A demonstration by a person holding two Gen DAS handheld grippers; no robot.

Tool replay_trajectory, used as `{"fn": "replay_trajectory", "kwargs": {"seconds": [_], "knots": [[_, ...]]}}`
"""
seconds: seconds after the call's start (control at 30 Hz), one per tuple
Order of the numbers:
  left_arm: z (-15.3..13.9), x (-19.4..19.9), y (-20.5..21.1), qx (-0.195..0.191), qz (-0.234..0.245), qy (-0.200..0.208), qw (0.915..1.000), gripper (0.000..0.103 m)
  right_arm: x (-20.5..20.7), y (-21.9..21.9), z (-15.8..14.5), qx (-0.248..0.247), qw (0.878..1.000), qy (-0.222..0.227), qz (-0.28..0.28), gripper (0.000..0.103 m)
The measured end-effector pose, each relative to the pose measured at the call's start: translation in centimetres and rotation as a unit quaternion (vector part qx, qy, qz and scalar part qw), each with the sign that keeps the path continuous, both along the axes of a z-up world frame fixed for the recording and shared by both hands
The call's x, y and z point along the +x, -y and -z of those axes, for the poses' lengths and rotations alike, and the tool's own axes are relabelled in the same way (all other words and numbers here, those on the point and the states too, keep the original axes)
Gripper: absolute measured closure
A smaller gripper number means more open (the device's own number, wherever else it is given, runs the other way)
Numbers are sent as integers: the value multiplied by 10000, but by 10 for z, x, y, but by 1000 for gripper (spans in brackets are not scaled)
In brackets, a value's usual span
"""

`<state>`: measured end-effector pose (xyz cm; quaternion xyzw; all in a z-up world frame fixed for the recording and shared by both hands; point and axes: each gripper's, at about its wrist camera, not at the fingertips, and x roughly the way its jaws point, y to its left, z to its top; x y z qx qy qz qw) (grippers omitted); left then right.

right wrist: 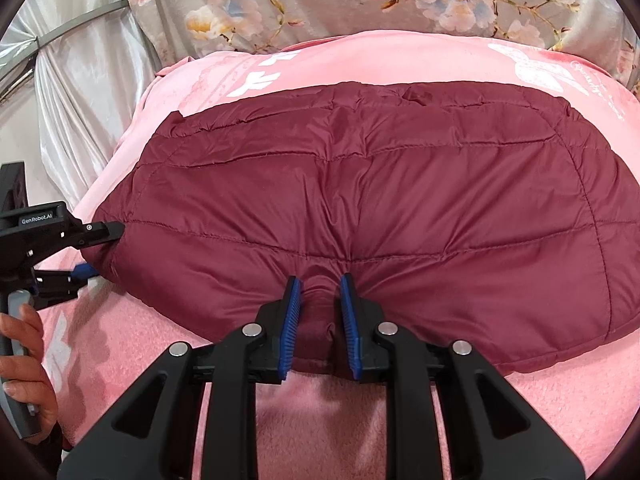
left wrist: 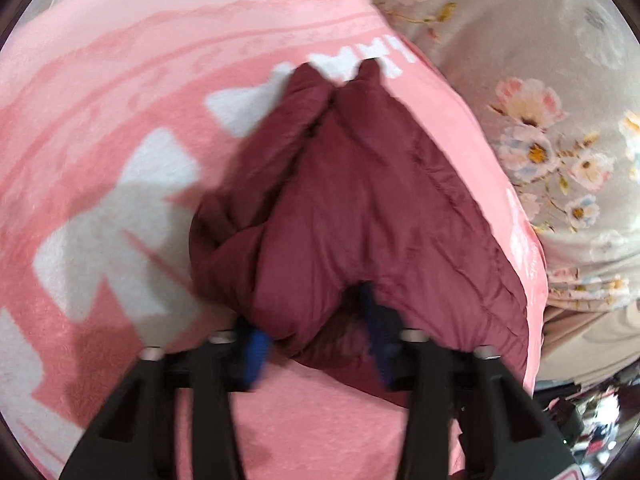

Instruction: Fold large clothes

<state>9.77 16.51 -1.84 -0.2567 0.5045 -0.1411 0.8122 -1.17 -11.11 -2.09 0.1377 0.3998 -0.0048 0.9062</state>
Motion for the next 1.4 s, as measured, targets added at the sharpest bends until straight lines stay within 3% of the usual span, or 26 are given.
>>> {"fn": "replay_trajectory", "kwargs": {"seconds": [0.03, 0.07, 0.33, 0.63, 0.73, 0.83, 0.93, 1.03, 1.1, 1.13, 1.17, 1.23, 1.33, 1.37, 1.4], "knots": [[-8, -2, 5, 114, 55, 131, 9998, 91, -2, 1, -2, 58, 10000, -2, 32, 83], [-17, -6, 8, 228, 102, 292, 9993, 94, -5, 4, -6, 172, 9998, -9, 72, 83], [-96, -32, 28, 285, 579, 1286, 9896, 99, -25, 2, -14, 370, 9992, -139, -64, 83], [-163, -64, 129, 752, 1686, 2306, 9554, 99, -7, -3, -10, 934, 9949, -109, -363, 83], [-165, -70, 171, 910, 2075, 2385, 9443, 99, -28, 26, -28, 1173, 9930, 50, -144, 83], [-155, -75, 213, 1022, 2453, 2303, 9361, 99, -50, 58, -44, 983, 9947, 171, 240, 82], [-130, -81, 259, 1180, 2813, 2096, 9290, 99, -80, 98, -49, 780, 9933, 141, 836, 82], [-92, -79, 300, 1365, 3242, 1642, 9216, 98, -102, 128, -44, 796, 9885, 73, 1285, 82], [-56, -80, 324, 1571, 3546, 1178, 9141, 95, -112, 141, -41, 837, 9855, 63, 1478, 82], [-44, -82, 329, 1644, 3609, 1032, 9122, 88, -115, 145, -41, 854, 9844, 69, 1535, 82], [-39, -86, 328, 1644, 3624, 984, 9121, 88, -119, 151, -43, 869, 9833, 96, 1593, 82], [-43, -93, 319, 1561, 3682, 1046, 9106, 83, -122, 156, -51, 823, 9826, 204, 1653, 82], [-71, -102, 291, 1131, 3791, 1187, 9107, 57, -113, 163, -74, 701, 9829, 523, 1621, 78], [-80, -103, 282, 1041, 3729, 1269, 9132, 48, -109, 165, -81, 685, 9831, 631, 1578, 74], [-92, -102, 271, 962, 3600, 1402, 9173, 44, -103, 165, -88, 686, 9831, 754, 1522, 60]]}}
